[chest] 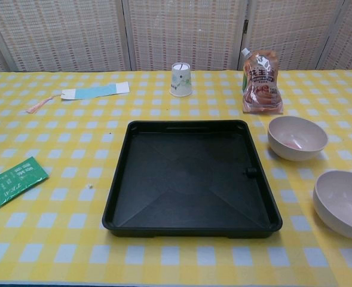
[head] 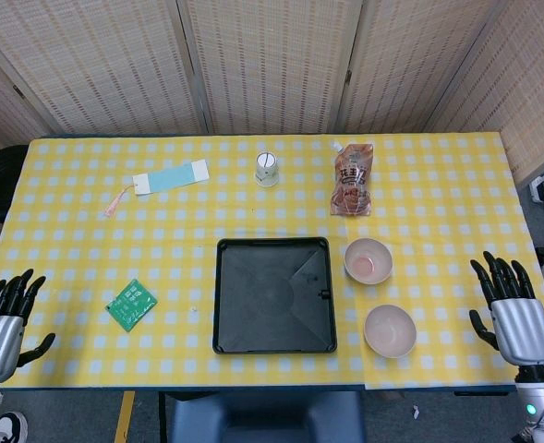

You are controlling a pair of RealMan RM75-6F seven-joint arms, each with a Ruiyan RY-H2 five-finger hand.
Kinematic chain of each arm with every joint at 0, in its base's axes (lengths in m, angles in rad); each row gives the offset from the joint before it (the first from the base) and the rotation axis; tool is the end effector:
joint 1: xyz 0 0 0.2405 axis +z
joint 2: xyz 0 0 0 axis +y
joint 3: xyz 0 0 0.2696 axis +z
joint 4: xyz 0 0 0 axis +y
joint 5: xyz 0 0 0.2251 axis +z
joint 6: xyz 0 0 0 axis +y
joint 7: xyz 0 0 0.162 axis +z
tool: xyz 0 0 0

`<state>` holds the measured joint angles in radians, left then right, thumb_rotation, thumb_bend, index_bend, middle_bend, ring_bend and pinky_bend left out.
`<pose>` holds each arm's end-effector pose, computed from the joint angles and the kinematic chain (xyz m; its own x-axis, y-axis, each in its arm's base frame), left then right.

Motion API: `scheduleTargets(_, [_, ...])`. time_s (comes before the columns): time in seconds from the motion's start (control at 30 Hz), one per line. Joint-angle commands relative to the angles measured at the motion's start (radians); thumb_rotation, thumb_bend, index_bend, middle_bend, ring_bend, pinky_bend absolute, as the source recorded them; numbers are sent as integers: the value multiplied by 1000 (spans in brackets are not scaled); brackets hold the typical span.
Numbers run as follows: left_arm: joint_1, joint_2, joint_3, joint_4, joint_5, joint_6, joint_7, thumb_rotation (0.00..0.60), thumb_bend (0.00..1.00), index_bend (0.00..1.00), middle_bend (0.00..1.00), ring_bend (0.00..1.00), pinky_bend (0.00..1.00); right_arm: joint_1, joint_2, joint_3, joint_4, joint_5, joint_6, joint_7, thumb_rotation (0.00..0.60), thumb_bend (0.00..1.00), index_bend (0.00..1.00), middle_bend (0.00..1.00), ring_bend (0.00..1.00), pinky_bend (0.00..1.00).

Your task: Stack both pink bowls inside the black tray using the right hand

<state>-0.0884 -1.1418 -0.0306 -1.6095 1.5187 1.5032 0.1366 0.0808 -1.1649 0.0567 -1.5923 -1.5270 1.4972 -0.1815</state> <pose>-0.3244 0.1980 0.1421 0.5012 -0.0007 0.8653 0.8649 -0.0311 -0.5010 -0.3242 -0.2014 0.1386 0.5335 0.0189 0.8456 -0.8451 -0.0295 0.5338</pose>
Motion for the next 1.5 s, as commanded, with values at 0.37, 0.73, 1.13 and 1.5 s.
scheduleTargets(0.37, [1,15,3,-20,8,2,-10,600,282,0,0,0,0,25,18,-79,28,-154,-25,78,600,420,42,0,0,0])
scheduleTargets(0.73, [-1,18,2,-33,-4,-10,5,600,281,0,0,0,0,45,-21,-173,204,-323,-7,216,600,420,370,0,0,0])
scheduleTargets(1.13, [0,32,5,-40,2,-9,-22,600,282,0,0,0,0,84,-74,-204,247,-324,-116,180,600,421,418,0,0,0])
scheduleTargets(1.5, [1,47,-2,-43,-21,-20,-49,600,281,0,0,0,0,120,-122,-213,274,-290,-211,169,600,420,419,0,0,0])
